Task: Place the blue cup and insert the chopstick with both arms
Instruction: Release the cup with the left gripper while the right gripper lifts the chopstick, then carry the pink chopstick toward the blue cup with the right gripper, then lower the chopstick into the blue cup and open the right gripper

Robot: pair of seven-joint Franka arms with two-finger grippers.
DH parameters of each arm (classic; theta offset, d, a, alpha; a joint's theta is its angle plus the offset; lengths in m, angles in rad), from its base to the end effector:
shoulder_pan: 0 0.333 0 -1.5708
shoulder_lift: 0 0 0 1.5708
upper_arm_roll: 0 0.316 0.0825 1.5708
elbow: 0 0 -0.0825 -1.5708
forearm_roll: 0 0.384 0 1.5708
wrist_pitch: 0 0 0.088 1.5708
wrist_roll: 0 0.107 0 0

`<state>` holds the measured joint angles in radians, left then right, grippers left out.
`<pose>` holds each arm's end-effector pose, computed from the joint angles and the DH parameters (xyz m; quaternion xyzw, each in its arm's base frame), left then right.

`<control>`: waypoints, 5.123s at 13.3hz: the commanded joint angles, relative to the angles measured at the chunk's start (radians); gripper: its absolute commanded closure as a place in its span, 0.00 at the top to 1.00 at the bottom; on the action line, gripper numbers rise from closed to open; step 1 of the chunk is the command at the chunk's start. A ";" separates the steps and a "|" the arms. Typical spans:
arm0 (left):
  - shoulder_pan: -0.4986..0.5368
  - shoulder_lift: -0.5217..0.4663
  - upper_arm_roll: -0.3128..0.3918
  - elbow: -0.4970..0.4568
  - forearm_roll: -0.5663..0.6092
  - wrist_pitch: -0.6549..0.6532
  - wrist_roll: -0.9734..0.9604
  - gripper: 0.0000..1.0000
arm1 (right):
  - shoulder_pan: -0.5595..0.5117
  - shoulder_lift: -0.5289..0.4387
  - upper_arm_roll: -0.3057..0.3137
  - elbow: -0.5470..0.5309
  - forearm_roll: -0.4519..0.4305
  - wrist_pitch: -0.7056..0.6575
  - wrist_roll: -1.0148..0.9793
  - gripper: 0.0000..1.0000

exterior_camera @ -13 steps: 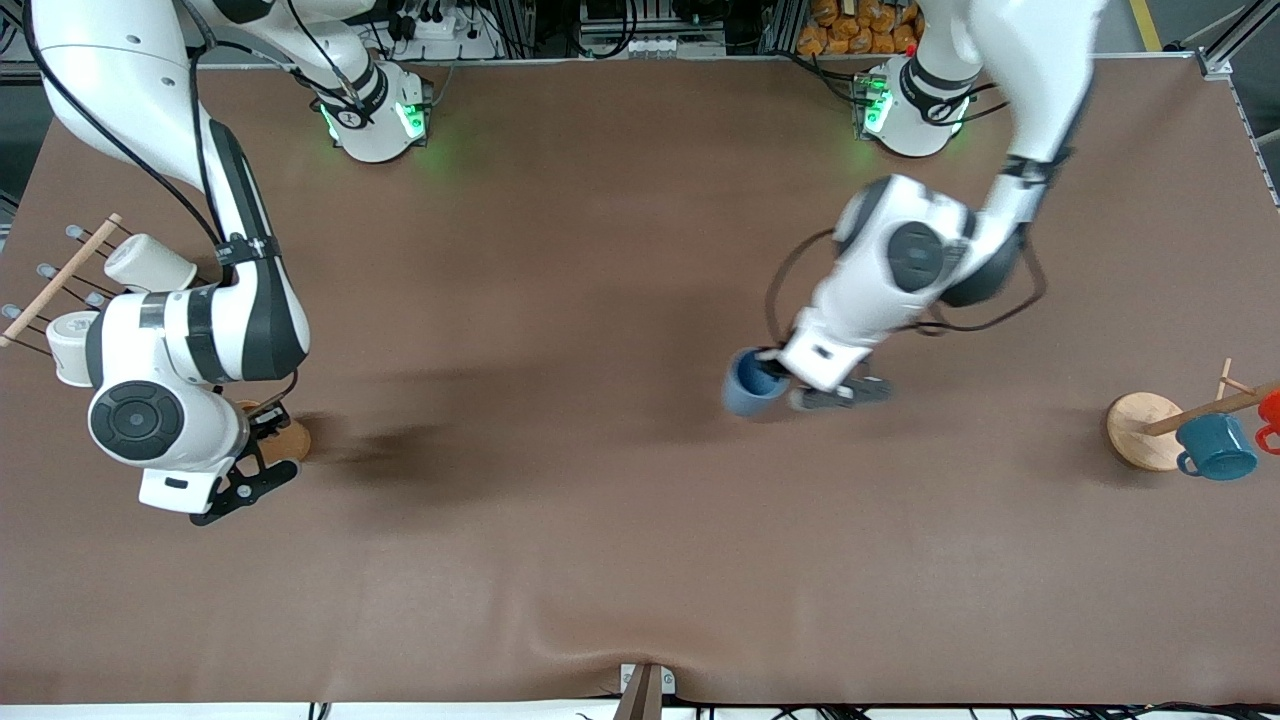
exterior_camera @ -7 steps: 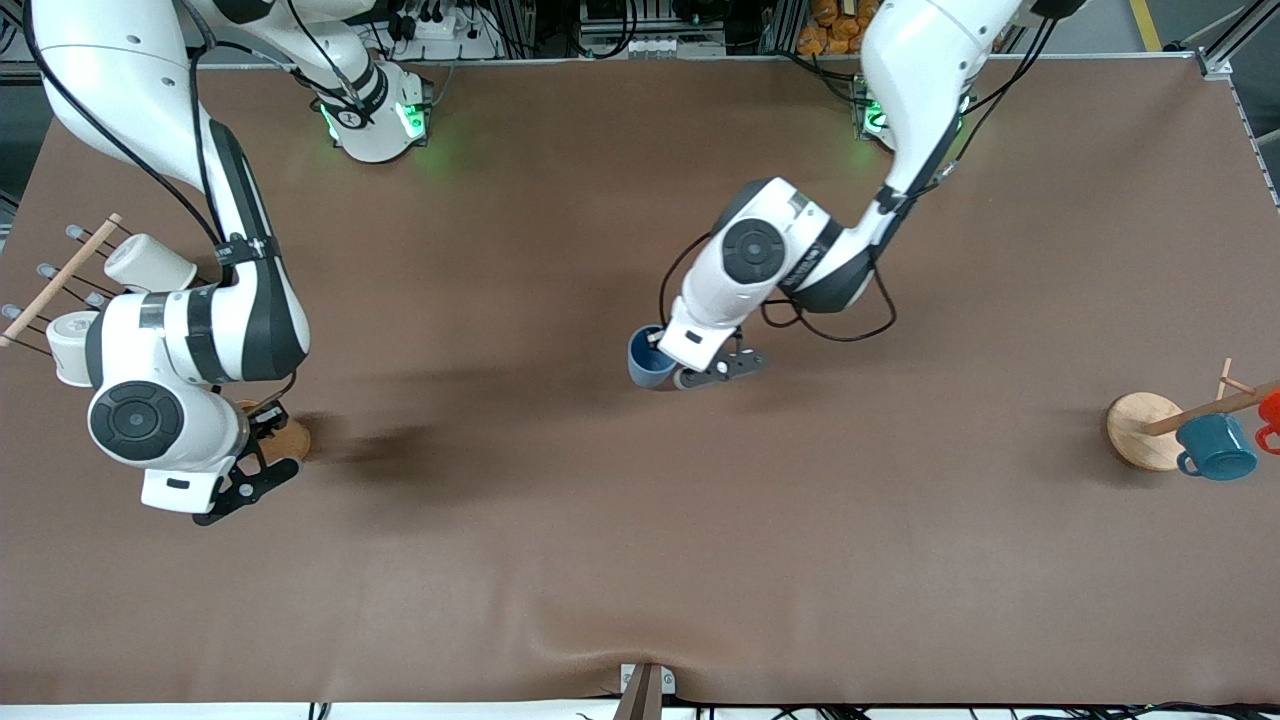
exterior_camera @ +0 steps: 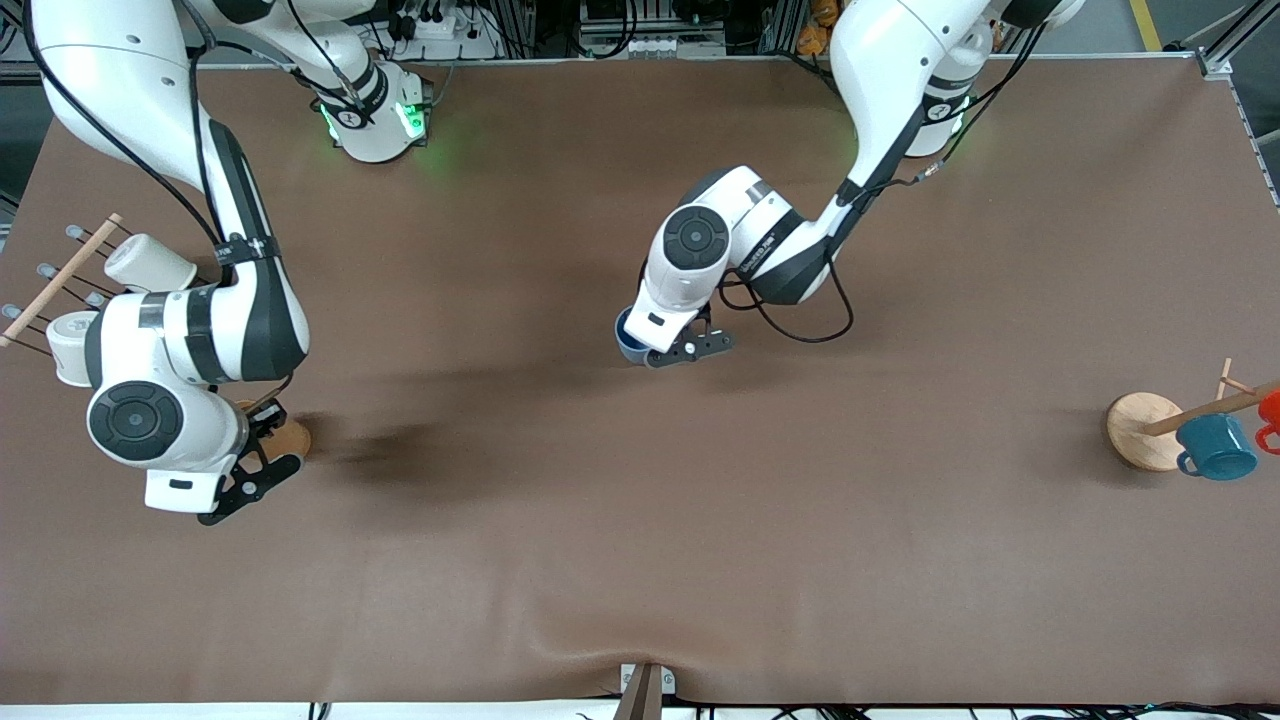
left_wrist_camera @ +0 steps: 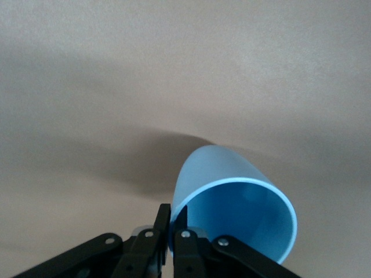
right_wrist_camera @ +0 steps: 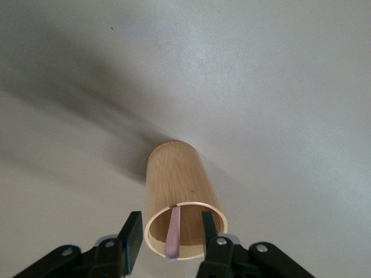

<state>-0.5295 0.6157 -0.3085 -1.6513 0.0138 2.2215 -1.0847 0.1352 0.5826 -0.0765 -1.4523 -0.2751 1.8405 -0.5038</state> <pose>0.4749 -0.4898 0.2659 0.9861 0.1441 -0.0730 0.0402 0.6899 0.0277 0.3359 0.9293 0.3239 -0.1261 0.1246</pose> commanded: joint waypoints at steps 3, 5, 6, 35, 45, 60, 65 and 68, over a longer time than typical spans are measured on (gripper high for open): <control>-0.004 -0.016 0.012 0.056 0.073 -0.038 -0.069 1.00 | 0.000 0.011 0.000 0.023 -0.013 -0.017 -0.021 0.24; 0.041 -0.091 0.017 0.076 0.077 -0.107 -0.069 1.00 | 0.000 0.008 0.000 0.024 -0.013 -0.018 -0.022 0.10; 0.087 -0.141 0.019 0.090 0.078 -0.159 -0.061 1.00 | 0.000 0.006 0.000 0.023 -0.013 -0.018 -0.033 0.08; 0.465 -0.639 0.315 0.090 0.000 -0.672 1.066 1.00 | 0.122 -0.267 0.075 0.072 0.401 -0.117 -0.021 0.00; 0.417 -0.631 0.359 0.148 0.000 -0.709 1.066 1.00 | 0.472 -0.251 0.073 0.047 0.399 -0.032 0.293 0.00; 0.427 -0.637 0.364 0.146 0.000 -0.709 1.068 1.00 | 0.646 -0.142 0.072 0.001 0.386 0.131 0.485 0.00; 0.428 -0.637 0.365 0.148 0.000 -0.709 1.068 1.00 | 0.638 -0.107 0.069 -0.023 0.386 0.149 0.495 1.00; 0.430 -0.630 0.365 0.148 -0.002 -0.709 1.068 1.00 | 0.627 -0.130 0.064 -0.019 0.386 0.134 0.499 1.00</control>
<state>-0.0996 -0.0085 0.0502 -1.5104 0.0287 1.5293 -0.0333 0.7684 0.4842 -0.0059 -1.4663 0.1088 1.9882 -0.0238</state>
